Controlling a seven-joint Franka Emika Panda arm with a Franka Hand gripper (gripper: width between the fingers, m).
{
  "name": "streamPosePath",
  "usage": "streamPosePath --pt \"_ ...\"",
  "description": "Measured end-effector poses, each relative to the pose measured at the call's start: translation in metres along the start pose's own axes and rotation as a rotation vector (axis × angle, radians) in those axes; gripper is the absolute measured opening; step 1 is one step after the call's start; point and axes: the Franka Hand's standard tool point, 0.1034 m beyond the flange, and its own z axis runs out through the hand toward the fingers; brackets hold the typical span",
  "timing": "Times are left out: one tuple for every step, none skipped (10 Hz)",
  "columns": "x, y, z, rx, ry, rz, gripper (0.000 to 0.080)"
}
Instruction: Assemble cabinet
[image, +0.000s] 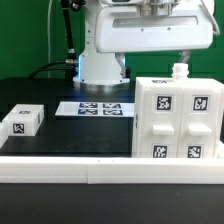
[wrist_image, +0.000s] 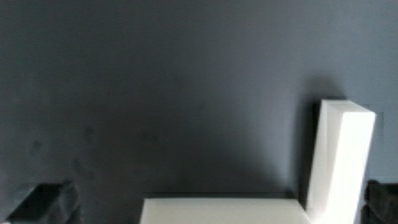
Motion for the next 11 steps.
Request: streamPosePath --pt "-0.007 0.014 0.004 -0.005 -0.003 -0.013 0.0797" --pt "-0.013 0.032 0.008 -0.012 -0.004 -0.022 0.0797" --pt "-0.012 0.032 0.007 -0.012 -0.003 -0.007 0.0797" --pt "-0.012 0.030 0.008 -0.011 -0.003 -0.014 0.0797" --pt "-0.012 0.032 0.008 -0.012 -0.004 -0.016 0.0797" --pt "-0.012 0.032 0.008 -0.012 -0.004 -0.016 0.0797" --pt "-0.012 0.036 0.008 -0.013 -0.004 -0.021 0.0797" --pt "-0.012 0.043 0.007 -0.014 -0.003 -0.018 0.0797" --pt "-0.017 0.055 0.008 -0.014 -0.006 -0.045 0.0797" --pt "-0.029 0.074 0.012 -0.014 -0.021 -0.060 0.0797" --pt "-0.038 0.092 0.015 -0.017 -0.026 -0.070 0.0797"
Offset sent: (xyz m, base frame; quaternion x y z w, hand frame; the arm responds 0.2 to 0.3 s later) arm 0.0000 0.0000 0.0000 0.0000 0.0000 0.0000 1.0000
